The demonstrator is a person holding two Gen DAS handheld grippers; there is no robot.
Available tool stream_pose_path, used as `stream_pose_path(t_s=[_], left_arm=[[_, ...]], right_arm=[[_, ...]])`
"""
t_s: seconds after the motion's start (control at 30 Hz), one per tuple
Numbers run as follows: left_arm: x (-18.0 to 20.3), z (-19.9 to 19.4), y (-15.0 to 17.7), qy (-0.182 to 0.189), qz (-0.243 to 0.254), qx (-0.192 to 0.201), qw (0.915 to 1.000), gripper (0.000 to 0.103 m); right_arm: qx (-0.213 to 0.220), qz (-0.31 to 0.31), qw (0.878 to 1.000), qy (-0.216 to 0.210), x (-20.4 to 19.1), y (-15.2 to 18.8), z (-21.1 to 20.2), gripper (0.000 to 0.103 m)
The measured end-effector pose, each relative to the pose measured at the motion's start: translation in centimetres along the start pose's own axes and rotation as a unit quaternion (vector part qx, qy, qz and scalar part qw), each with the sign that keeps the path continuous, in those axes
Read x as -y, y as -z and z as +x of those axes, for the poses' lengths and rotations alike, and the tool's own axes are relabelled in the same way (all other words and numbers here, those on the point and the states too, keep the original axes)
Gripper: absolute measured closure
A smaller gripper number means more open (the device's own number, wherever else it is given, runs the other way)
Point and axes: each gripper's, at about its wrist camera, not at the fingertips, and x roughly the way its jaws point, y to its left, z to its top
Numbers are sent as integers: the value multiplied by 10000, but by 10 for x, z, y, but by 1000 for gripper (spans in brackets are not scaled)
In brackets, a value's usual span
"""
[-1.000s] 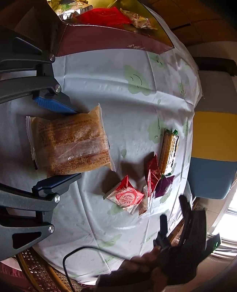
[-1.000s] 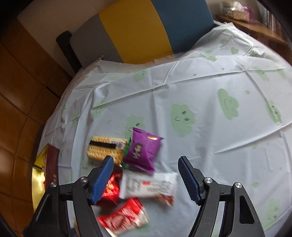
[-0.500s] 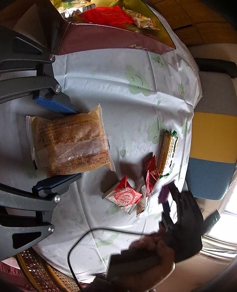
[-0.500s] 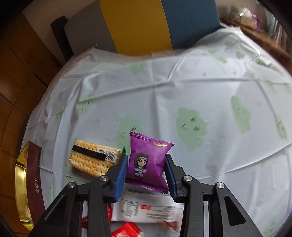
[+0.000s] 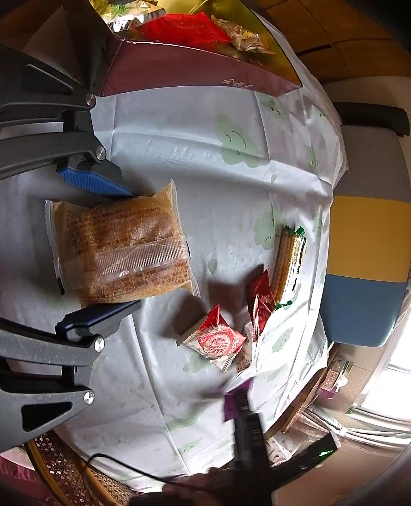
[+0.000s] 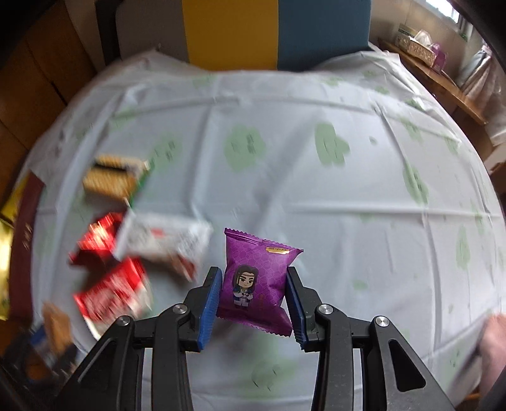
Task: Organize snacks
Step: 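Carry the brown bread bag into the gold tray and open the left tool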
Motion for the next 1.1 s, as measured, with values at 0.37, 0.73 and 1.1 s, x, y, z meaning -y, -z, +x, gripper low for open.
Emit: stream_pose_path(t_s=[0.37, 0.73, 1.1], left_arm=[[-1, -3, -2, 6, 10, -1, 10000, 41], [-29, -54, -8, 204, -448, 471, 9977, 41], [-152, -102, -17, -140, -2203, 858, 9716, 41]], right_arm=[[-55, -157, 9998, 78, -3, 4, 14, 63], [-9, -302, 9993, 206, -30, 10, 12, 63], [3, -403, 9990, 197, -31, 11, 10, 63]])
